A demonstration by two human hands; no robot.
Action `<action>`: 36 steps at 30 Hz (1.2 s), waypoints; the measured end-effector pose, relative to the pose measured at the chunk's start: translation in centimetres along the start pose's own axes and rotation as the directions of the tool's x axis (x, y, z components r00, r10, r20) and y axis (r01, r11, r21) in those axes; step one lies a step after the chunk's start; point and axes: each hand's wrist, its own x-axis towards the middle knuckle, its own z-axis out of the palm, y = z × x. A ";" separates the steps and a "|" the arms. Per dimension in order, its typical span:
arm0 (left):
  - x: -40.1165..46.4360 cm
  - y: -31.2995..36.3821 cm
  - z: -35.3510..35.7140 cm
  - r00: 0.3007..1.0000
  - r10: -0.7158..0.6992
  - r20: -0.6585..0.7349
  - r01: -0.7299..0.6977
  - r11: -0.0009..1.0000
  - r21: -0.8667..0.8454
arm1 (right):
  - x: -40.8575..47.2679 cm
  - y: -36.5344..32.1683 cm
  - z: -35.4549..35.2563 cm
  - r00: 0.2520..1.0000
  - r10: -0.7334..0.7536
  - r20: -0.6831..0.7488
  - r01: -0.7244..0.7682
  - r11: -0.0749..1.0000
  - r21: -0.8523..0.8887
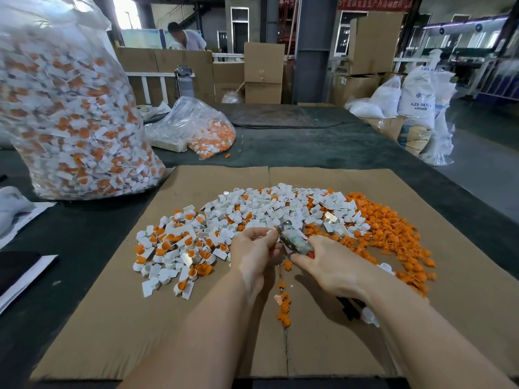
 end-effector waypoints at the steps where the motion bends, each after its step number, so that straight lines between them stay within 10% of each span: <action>1: 0.0 0.0 0.0 1.000 0.003 0.000 -0.003 1.000 0.001 | 0.0 0.1 0.1 1.000 0.000 -0.006 0.000 1.000 0.000; 13: -0.2 -0.3 -0.1 0.998 0.066 0.009 -0.066 0.997 -0.029 | 1.3 2.4 -0.9 0.968 0.028 -0.249 -0.052 0.995 -0.091; 25: -0.1 -1.5 -0.6 0.933 0.340 0.119 -0.353 0.792 0.498 | 3.4 5.6 0.2 0.859 0.044 -0.510 -0.322 0.821 -0.471; 31: -0.2 -1.7 -0.5 0.939 0.327 0.109 -0.341 0.841 0.420 | 2.1 2.8 3.2 0.736 -0.388 -0.555 0.285 0.921 -0.266; 36: -0.8 -1.7 -1.1 0.937 0.302 0.175 -0.348 0.845 0.406 | 1.9 2.4 5.2 0.662 -0.386 -0.643 0.398 0.907 -0.135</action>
